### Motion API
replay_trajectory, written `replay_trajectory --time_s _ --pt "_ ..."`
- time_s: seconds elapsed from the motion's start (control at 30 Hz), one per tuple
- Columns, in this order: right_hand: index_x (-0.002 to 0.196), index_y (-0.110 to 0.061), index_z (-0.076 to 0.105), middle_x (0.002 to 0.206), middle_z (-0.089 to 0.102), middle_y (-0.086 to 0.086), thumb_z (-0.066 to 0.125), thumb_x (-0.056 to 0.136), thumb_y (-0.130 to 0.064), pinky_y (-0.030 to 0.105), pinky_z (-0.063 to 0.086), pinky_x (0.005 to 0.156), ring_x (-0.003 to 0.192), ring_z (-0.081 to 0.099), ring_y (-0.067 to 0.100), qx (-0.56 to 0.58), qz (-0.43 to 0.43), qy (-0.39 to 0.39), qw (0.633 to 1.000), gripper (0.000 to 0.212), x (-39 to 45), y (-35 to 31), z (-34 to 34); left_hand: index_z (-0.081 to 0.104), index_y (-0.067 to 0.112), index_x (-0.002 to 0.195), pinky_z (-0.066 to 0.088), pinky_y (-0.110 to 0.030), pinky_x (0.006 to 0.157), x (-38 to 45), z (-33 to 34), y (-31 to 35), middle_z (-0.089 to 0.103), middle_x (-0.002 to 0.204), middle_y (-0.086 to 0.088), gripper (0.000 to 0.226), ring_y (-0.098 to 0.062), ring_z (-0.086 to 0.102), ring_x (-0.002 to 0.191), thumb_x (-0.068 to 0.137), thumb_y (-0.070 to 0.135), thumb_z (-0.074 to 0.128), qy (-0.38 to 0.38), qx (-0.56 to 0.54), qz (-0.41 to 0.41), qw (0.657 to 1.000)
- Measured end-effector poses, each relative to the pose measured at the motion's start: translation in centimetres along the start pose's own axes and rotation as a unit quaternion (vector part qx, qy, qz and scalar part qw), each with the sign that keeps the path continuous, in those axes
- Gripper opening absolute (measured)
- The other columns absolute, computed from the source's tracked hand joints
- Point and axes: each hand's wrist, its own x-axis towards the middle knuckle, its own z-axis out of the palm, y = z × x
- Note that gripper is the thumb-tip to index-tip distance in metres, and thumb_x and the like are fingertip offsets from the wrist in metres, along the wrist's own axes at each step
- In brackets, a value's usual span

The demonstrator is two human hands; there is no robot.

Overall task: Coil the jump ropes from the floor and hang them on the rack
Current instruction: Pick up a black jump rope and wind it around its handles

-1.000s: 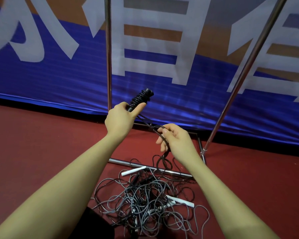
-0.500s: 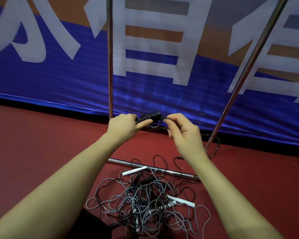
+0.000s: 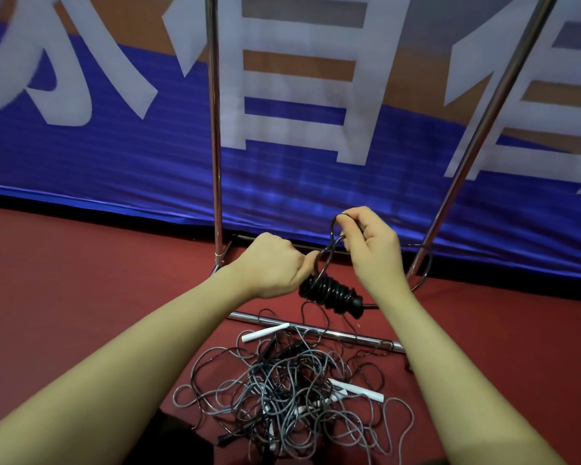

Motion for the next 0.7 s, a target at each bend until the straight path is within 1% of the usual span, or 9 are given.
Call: replay_trajectory --time_s 0.07,0.13,0.3,0.4,0.47,0.53,0.6,0.63,0.7 --pt "0.076 -0.021 0.059 0.060 0.046 -0.002 0.054 0.095 -0.018 0.023 0.036 0.055 0.056 0.039 0.015 0.037 0.050 -0.004 0.998 0.021 0.2 0.1 0.1 0.026 0.018 0.045 0.020 -0.022 0.044 -0.4 -0.5 -0.2 0.039 0.033 -0.004 0.049 -0.027 0.037 0.030 0.093 0.029 0.026 0.044 -0.027 0.004 0.999" --pt "0.074 -0.022 0.061 0.056 0.043 -0.004 0.055 0.095 -0.018 0.019 0.034 0.052 0.054 0.037 0.010 0.070 0.085 -0.010 0.994 0.022 0.4 0.2 0.2 0.022 0.018 0.046 0.019 -0.021 0.041 -0.7 -0.9 -0.2 0.033 0.031 -0.002 0.048 -0.025 0.028 0.027 0.093 0.024 0.032 0.068 -0.062 0.016 0.996" --pt "0.073 -0.016 0.065 0.049 0.041 -0.005 0.057 0.093 -0.016 0.017 0.032 0.049 0.048 0.035 0.007 0.123 0.127 -0.021 0.984 0.022 0.8 0.6 0.7 0.037 0.010 0.044 0.028 -0.029 0.038 -0.3 -2.0 0.7 0.037 0.036 -0.006 0.054 -0.029 0.033 0.031 0.096 0.023 0.027 0.111 -0.131 0.010 0.985" --pt "0.070 -0.016 0.065 0.051 0.046 0.000 0.057 0.093 -0.017 0.020 0.033 0.048 0.046 0.038 0.009 0.146 0.155 -0.026 0.977 0.025 0.8 1.1 1.0 0.037 0.015 0.052 0.033 -0.031 0.035 0.0 -3.1 0.9 0.039 0.037 -0.005 0.044 -0.029 0.036 0.030 0.095 0.018 0.027 0.140 -0.152 -0.003 0.978" --pt "0.066 -0.019 0.063 0.057 0.052 0.003 0.057 0.094 -0.016 0.022 0.037 0.051 0.051 0.044 0.011 0.164 0.155 -0.037 0.974 0.029 0.6 1.7 1.0 0.031 0.022 0.055 0.034 -0.034 0.039 0.1 -3.9 0.8 0.034 0.038 -0.001 0.041 -0.032 0.037 0.035 0.096 0.024 0.021 0.156 -0.194 -0.035 0.968" --pt "0.059 -0.017 0.056 0.051 0.052 -0.009 0.054 0.093 -0.001 0.015 0.037 0.051 0.049 0.045 0.002 0.157 0.158 -0.037 0.974 0.037 0.5 2.0 1.3 0.022 0.026 0.051 0.024 -0.030 0.047 0.3 -4.2 0.9 0.024 0.038 0.005 0.046 -0.025 0.028 0.039 0.096 0.035 0.016 0.171 -0.285 -0.116 0.936" --pt "0.055 -0.010 0.049 0.037 0.044 -0.009 0.048 0.091 0.010 0.009 0.029 0.041 0.036 0.037 -0.002 0.165 0.191 -0.032 0.967 0.041 0.4 1.8 1.7 0.018 0.023 0.050 0.018 -0.025 0.046 0.8 -4.1 1.2 0.020 0.038 0.007 0.052 -0.017 0.021 0.040 0.100 0.037 0.020 0.206 -0.379 -0.216 0.876" --pt "0.058 -0.008 0.051 0.034 0.042 -0.009 0.047 0.094 0.005 0.011 0.025 0.038 0.033 0.033 -0.001 0.173 0.204 -0.044 0.962 0.039 0.3 1.6 2.1 0.019 0.024 0.052 0.019 -0.023 0.044 1.2 -4.1 1.3 0.022 0.038 0.007 0.051 -0.015 0.024 0.039 0.102 0.032 0.025 0.226 -0.396 -0.270 0.848" --pt "0.067 -0.006 0.057 0.037 0.036 -0.009 0.042 0.101 -0.013 0.015 0.020 0.039 0.035 0.026 0.002 0.193 0.199 -0.091 0.956 0.038 -0.2 1.4 2.7 0.023 0.030 0.059 0.031 -0.017 0.047 1.9 -3.9 0.9 0.031 0.044 0.005 0.048 -0.009 0.040 0.045 0.104 0.020 0.036 0.241 -0.395 -0.378 0.802"
